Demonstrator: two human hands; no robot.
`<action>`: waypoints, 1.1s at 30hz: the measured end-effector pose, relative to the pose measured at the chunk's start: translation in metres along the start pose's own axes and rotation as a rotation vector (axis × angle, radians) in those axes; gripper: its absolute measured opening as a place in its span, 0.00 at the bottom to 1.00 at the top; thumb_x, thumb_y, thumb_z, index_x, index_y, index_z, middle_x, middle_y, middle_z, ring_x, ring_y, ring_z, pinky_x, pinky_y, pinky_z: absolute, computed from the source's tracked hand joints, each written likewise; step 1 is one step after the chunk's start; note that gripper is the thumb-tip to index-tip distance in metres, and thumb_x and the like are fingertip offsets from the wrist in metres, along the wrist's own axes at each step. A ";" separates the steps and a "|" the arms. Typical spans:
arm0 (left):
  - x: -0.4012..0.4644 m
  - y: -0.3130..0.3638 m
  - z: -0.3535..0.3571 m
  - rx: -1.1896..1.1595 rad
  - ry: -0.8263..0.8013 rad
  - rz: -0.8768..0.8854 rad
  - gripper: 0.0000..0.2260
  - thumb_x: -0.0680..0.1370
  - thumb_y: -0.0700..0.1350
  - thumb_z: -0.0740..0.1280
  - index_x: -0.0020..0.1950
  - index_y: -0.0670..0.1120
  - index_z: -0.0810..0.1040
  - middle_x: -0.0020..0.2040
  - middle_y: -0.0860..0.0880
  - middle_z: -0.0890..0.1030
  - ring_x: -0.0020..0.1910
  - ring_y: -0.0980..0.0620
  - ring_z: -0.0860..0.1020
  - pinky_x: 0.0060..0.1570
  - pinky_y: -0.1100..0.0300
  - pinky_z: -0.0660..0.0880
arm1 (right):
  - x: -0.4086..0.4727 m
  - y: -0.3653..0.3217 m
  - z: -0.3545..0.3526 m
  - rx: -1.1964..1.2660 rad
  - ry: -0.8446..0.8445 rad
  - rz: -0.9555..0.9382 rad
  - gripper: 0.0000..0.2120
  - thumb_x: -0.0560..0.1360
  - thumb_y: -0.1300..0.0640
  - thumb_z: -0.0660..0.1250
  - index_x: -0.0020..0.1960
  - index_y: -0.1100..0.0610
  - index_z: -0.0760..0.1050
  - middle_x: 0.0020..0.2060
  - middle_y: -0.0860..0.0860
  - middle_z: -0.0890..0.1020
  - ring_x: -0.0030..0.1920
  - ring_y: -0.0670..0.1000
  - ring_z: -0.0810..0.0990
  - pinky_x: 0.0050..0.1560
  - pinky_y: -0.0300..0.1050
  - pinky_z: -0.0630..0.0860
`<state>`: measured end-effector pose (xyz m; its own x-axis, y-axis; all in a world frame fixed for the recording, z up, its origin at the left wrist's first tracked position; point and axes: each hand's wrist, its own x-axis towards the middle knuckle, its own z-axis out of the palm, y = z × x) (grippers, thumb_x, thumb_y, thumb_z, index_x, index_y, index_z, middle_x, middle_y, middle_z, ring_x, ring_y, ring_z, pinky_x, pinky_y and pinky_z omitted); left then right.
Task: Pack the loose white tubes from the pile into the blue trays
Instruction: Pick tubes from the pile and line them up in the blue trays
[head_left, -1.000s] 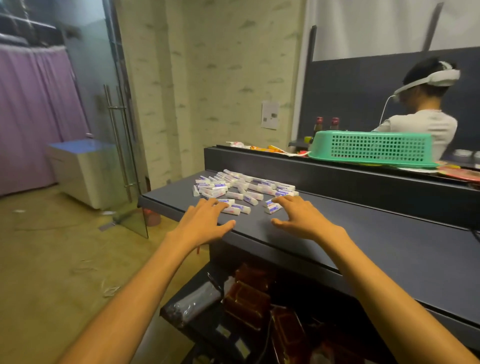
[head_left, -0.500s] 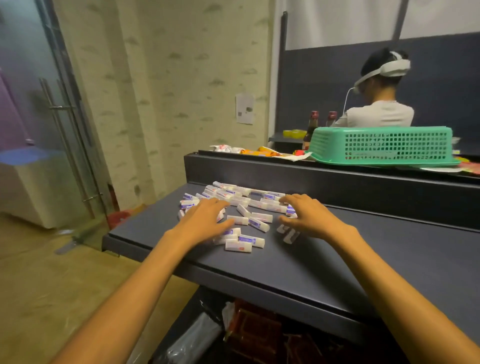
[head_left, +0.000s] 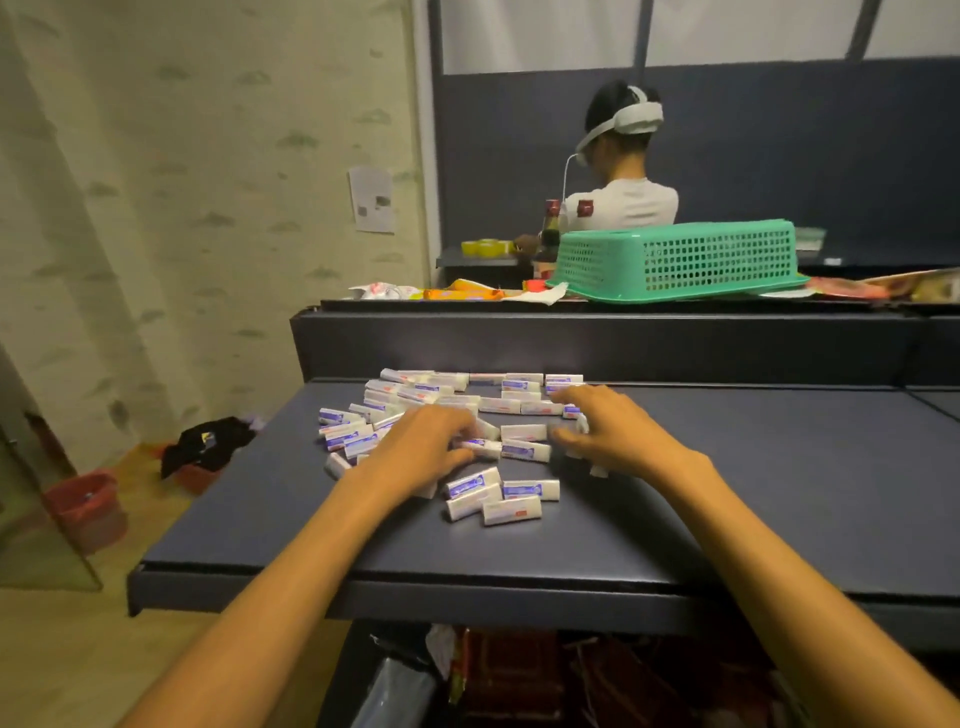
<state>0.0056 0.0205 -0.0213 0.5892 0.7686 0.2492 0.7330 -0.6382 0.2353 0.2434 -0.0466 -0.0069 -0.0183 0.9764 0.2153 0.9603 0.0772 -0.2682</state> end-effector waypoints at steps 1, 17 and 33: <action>-0.001 -0.002 0.000 -0.036 0.031 0.017 0.09 0.74 0.51 0.71 0.53 0.52 0.78 0.53 0.50 0.81 0.51 0.49 0.78 0.51 0.52 0.76 | -0.002 -0.003 0.001 -0.005 0.005 0.011 0.24 0.78 0.45 0.64 0.72 0.48 0.67 0.70 0.50 0.71 0.68 0.53 0.70 0.65 0.49 0.70; -0.003 -0.011 -0.008 -0.262 0.159 0.062 0.12 0.72 0.43 0.75 0.47 0.56 0.75 0.47 0.54 0.78 0.47 0.56 0.75 0.48 0.61 0.75 | -0.004 -0.021 -0.002 0.042 0.012 -0.034 0.19 0.77 0.47 0.67 0.66 0.51 0.73 0.61 0.48 0.77 0.52 0.47 0.75 0.44 0.36 0.73; -0.005 0.005 -0.018 -0.327 0.108 -0.022 0.14 0.72 0.43 0.75 0.52 0.50 0.73 0.46 0.53 0.77 0.46 0.52 0.77 0.46 0.62 0.75 | 0.011 -0.014 0.013 0.044 -0.169 -0.165 0.13 0.75 0.55 0.71 0.59 0.53 0.78 0.52 0.50 0.82 0.47 0.47 0.79 0.50 0.42 0.79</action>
<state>-0.0005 0.0125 -0.0043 0.5221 0.7846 0.3344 0.5875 -0.6151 0.5258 0.2260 -0.0338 -0.0133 -0.2238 0.9695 0.1000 0.9274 0.2434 -0.2841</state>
